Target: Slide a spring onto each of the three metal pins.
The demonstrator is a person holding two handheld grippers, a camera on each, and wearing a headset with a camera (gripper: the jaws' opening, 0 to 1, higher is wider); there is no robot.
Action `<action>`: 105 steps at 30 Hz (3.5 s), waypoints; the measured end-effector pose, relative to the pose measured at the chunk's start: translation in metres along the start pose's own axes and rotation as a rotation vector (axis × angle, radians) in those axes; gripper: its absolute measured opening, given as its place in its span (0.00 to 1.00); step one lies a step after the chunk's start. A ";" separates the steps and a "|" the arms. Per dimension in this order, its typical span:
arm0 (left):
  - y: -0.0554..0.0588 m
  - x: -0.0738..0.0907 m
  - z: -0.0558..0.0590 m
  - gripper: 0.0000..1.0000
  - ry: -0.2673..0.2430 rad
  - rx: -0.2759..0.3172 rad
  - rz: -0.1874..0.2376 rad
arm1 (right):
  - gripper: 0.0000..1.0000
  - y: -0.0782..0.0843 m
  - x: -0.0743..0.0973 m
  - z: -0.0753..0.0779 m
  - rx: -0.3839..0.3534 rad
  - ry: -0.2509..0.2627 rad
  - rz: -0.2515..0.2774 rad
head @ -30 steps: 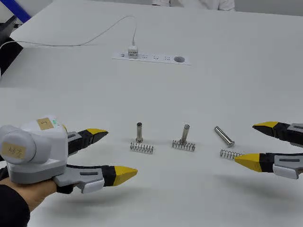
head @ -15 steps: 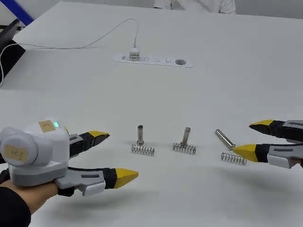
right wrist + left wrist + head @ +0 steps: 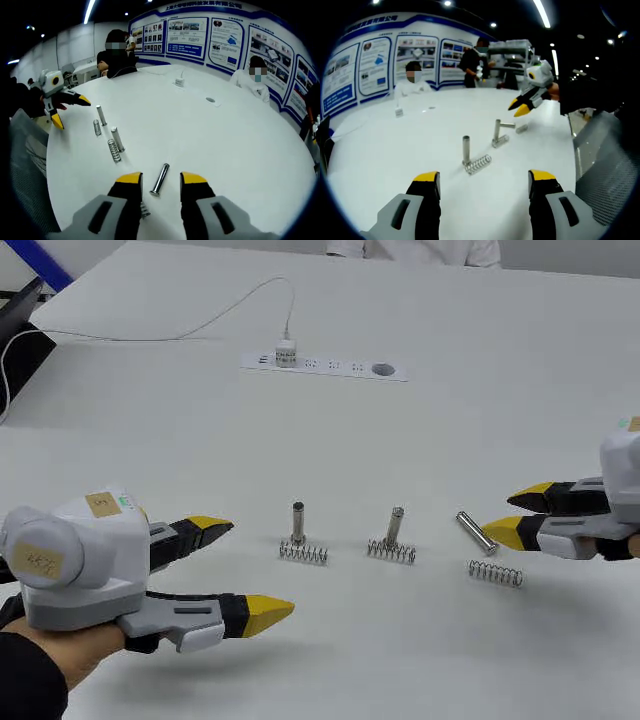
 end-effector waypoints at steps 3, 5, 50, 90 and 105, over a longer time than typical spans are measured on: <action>0.000 0.000 0.000 0.73 0.001 0.000 -0.001 | 0.29 -0.001 -0.006 0.002 -0.002 0.011 -0.018; 0.001 0.000 0.000 0.73 0.002 0.001 -0.001 | 0.28 -0.001 -0.010 0.002 -0.007 0.016 -0.031; 0.002 0.001 -0.001 0.70 -0.002 0.011 0.006 | 0.10 0.020 -0.052 0.006 -0.137 0.091 -0.256; -0.003 0.000 0.002 0.70 0.003 -0.006 0.010 | 0.09 -0.006 -0.014 -0.004 -0.117 0.155 -0.192; -0.005 -0.001 0.004 0.69 0.008 -0.010 0.010 | 0.09 0.003 0.010 -0.007 -0.150 0.171 -0.158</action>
Point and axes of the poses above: the centre of the closed fingertips' face, and the gripper's own axes: x roughly backward along the fingers, z roughly to its right, y roughly out of its underside, the point moved 5 cm from there along x, roughly backward along the fingers, and after that the axes turned 13 degrees about z, right-handed, at the moved point
